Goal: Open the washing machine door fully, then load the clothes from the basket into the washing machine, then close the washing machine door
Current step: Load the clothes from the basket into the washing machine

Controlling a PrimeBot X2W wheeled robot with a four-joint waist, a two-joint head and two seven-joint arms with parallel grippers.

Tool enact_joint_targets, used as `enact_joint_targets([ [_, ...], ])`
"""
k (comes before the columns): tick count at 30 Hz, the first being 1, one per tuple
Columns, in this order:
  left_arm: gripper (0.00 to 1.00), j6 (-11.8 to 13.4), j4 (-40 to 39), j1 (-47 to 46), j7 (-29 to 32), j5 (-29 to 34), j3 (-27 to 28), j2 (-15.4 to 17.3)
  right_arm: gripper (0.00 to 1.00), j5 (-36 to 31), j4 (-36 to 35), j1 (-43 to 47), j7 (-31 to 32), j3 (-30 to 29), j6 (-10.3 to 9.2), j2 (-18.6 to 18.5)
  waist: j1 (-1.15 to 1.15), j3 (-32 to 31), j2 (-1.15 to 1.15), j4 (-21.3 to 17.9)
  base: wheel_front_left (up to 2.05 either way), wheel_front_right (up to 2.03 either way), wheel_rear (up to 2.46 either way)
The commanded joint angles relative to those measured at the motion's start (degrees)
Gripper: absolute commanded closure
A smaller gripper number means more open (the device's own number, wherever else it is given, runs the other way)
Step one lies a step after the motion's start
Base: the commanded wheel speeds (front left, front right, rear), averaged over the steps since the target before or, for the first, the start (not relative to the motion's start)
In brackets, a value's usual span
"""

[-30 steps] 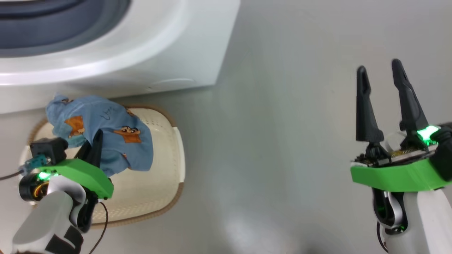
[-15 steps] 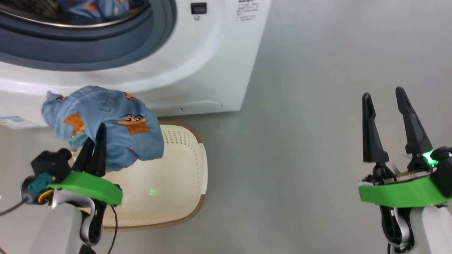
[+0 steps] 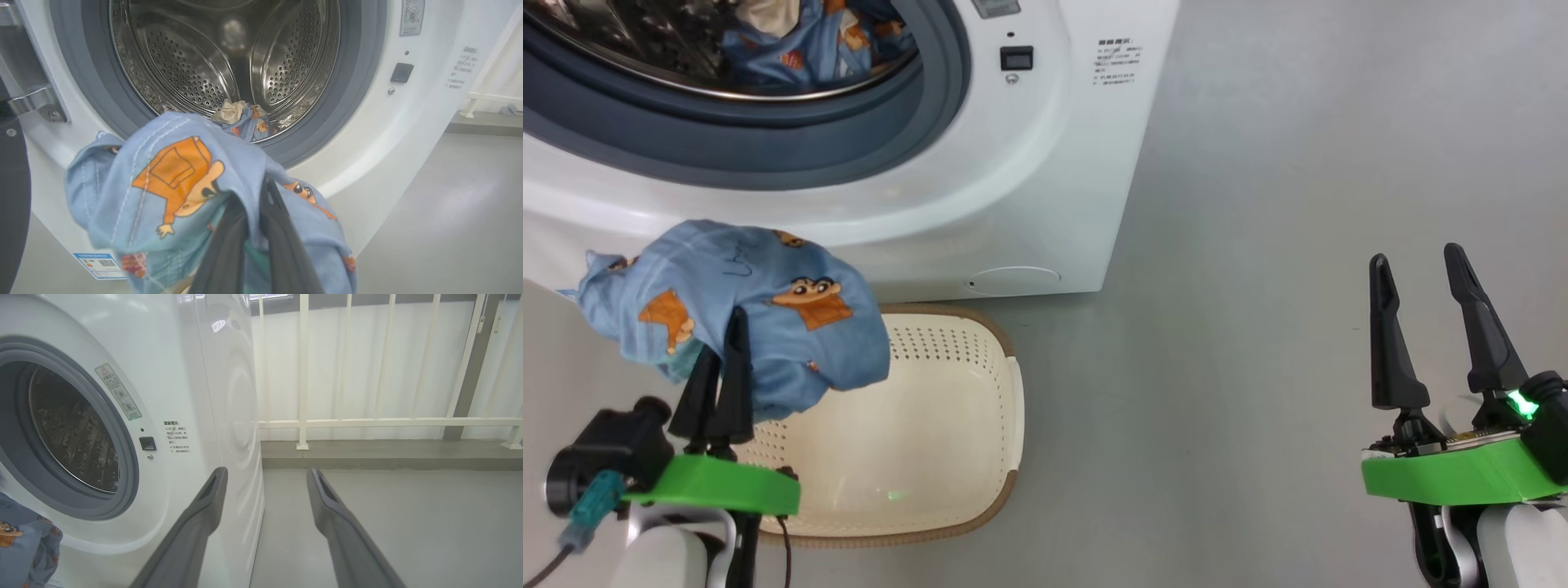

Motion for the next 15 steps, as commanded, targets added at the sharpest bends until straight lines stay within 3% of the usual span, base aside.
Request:
enact_joint_targets([
  [1, 1.0, -0.1, -3.1, 1.3, -0.4, 1.1, 2.8, 0.8, 0.0, 0.0, -1.2, 1.0, -0.3, 1.2, 0.41, -0.5, 0.0, -0.4, 0.0, 0.2, 0.0, 0.0, 0.0],
  [15, 1.0, -0.2, -9.3, 7.0, -0.4, 2.2, 5.3, -0.7, 0.0, 0.0, -1.3, 1.7, -0.3, 1.1, 0.41, -0.2, 0.0, -0.9, 0.0, 0.1, 0.0, 0.0, 0.0],
])
